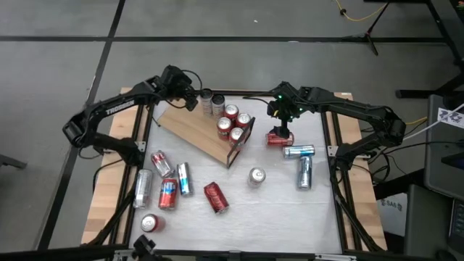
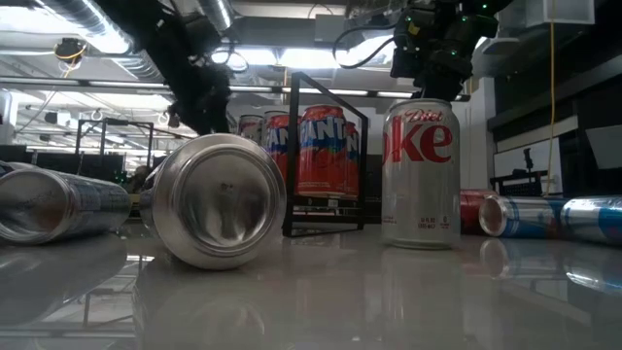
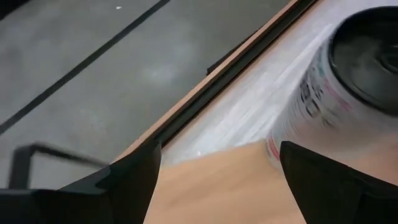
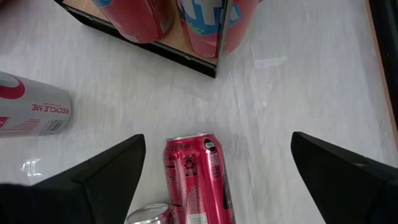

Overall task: Pick and place cans onto a shelf
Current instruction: Put the pink and white soda can on the shelf aligned with the other right pink and white soda can

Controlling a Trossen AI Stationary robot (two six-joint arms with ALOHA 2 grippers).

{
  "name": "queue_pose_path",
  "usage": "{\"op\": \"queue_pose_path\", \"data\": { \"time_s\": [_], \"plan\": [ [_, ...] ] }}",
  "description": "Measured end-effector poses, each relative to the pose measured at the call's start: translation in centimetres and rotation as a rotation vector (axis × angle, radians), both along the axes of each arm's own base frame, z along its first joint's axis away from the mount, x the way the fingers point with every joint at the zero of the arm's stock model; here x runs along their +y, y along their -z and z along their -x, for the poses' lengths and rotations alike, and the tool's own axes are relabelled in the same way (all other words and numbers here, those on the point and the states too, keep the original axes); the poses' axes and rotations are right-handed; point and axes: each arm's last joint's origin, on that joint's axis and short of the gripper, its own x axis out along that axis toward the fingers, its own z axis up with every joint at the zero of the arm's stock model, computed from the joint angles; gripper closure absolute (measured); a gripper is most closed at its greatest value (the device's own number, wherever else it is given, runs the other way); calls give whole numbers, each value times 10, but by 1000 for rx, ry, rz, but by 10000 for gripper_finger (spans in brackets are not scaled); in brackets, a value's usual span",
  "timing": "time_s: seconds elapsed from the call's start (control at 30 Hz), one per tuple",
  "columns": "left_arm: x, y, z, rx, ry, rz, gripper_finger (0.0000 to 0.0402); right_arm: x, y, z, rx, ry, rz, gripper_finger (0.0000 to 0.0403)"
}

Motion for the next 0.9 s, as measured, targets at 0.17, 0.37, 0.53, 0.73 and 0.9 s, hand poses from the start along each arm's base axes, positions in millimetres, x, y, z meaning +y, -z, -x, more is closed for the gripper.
{"op": "queue_pose_path", "data": {
  "time_s": [0.17,0.37,0.53,0.73,0.9],
  "plan": [
    [-21,-14,15,-40,-60,69,79,0,0,0,0,0,0,13],
    [-59,-24,31,-102,-138,239,79,0,0,0,-1,0,0,13],
    [-91,-30,34,-161,-101,399,79,0,0,0,-1,0,0,13],
    [-119,-32,23,-233,-68,564,79,0,0,0,0,0,0,13],
    [-145,-28,18,-219,-110,785,79,0,0,0,0,0,0,13]
  ]
}}
